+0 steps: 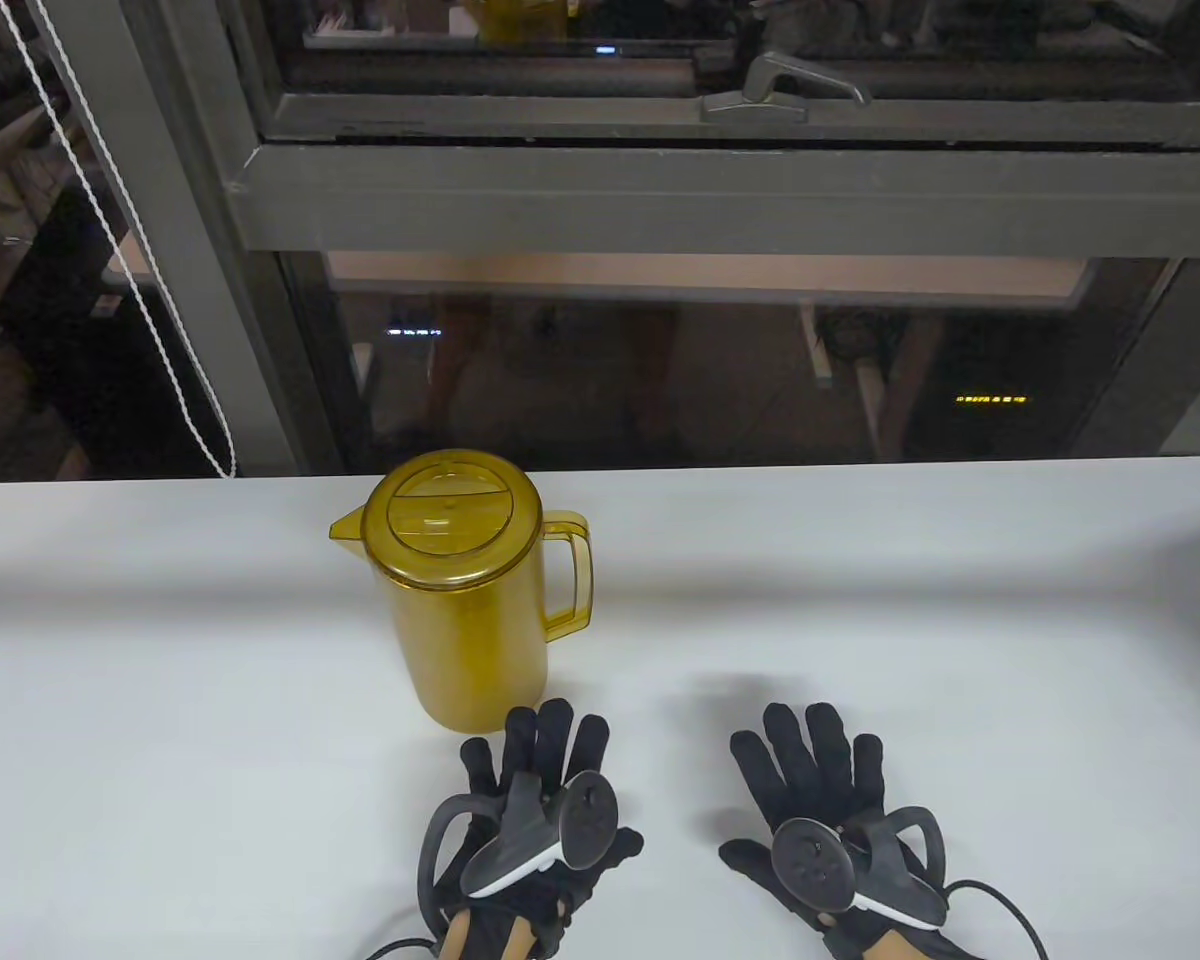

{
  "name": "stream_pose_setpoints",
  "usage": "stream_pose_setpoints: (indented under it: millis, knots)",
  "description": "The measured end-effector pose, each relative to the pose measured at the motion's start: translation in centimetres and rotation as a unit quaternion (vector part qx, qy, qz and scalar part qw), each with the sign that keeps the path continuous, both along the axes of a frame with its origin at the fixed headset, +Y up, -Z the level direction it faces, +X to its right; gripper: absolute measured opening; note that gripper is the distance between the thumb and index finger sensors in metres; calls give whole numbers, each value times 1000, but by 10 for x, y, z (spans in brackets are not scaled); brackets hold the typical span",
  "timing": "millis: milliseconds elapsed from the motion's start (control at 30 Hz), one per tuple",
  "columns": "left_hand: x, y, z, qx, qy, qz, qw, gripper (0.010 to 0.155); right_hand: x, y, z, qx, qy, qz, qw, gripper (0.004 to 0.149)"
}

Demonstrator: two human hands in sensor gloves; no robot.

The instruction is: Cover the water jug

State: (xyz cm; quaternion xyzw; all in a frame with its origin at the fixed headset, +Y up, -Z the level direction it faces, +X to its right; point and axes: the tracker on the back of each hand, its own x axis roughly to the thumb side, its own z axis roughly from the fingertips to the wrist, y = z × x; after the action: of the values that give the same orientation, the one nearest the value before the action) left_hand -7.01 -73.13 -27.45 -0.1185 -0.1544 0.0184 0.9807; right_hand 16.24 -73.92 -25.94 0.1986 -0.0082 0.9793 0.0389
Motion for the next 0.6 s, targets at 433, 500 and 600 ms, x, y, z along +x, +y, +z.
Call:
stream_pose_setpoints:
  millis: [433,500,600]
  knots:
    - [2,-5,13,2,-16,-8,1000,94,-1,-3,0,-2,3,7,1000,95]
    - [1,-6,15,3,-15,-11,1000,94,-1,-3,0,0,4,10,1000,95]
    - [-1,-7,16,0,-12,-14,1000,94,-1,-3,1,2,6,13,1000,95]
